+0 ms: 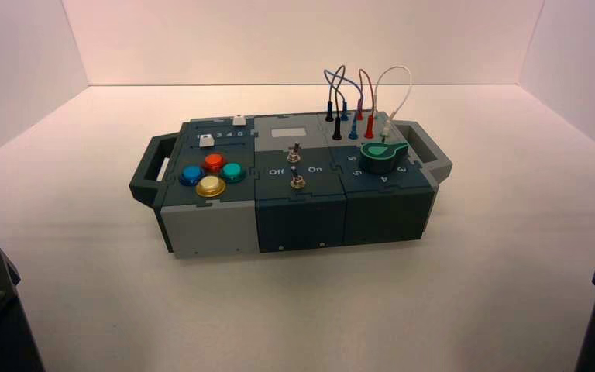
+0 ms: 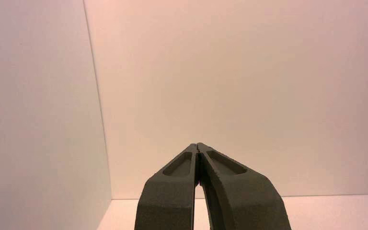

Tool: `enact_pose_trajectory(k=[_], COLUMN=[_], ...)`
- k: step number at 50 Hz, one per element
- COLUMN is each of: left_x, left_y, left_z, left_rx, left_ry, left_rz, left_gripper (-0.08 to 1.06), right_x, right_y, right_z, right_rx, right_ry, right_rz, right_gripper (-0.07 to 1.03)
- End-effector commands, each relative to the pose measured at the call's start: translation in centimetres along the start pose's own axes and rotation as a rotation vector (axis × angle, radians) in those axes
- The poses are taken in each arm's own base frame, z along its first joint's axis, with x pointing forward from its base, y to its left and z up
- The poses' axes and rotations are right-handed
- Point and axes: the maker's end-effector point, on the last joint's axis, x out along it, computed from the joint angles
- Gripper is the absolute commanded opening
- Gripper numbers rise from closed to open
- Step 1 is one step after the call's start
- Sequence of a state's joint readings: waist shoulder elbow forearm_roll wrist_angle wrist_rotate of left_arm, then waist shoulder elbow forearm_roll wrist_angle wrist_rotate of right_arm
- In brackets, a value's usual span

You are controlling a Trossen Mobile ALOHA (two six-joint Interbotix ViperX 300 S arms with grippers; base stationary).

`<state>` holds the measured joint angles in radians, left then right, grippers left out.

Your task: Move the box to the left.

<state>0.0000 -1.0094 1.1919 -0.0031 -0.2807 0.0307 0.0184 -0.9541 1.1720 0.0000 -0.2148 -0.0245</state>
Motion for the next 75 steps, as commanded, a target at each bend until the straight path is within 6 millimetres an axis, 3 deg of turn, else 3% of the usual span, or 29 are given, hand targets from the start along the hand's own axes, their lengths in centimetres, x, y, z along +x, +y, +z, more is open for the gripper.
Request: enact_pose_trajectory(k=[1,18,27,54,75], left_x=[0.3,0.3,0.3,1.4,1.7], left_y=[0.1,0.1,0.1,-0.3,-2.4], left_z=[0.9,0.8,0.4,-1.7,-3.0], left_rx=[0.008,0.008,0.006,0.007,0.014], left_ry=[-0.017,-0.009,0.014,0.164,0.235], left_rz=[0.004,0.002,0.002,-0.014,-0.095], left_gripper=[-0.03,-0.03,-0.03,-0.03,-0.03], right_x=[0.3,0.3,0.4,3.6,4.5], right_y=[0.0,0.0,0.0,0.3,1.6], right_z=[1.5,1.7,0.7,-8.3,-14.5], right_rx=[-0.005,-0.006,-0.006,-0.007,-0.031], right_ry=[-0.025,-0.026,0.037,0.546,0.830], right_rz=[0.001,0.001,0.003,0.019,0.064], right_gripper=[-0.02,-0.02,-0.03,-0.02,-0.03])
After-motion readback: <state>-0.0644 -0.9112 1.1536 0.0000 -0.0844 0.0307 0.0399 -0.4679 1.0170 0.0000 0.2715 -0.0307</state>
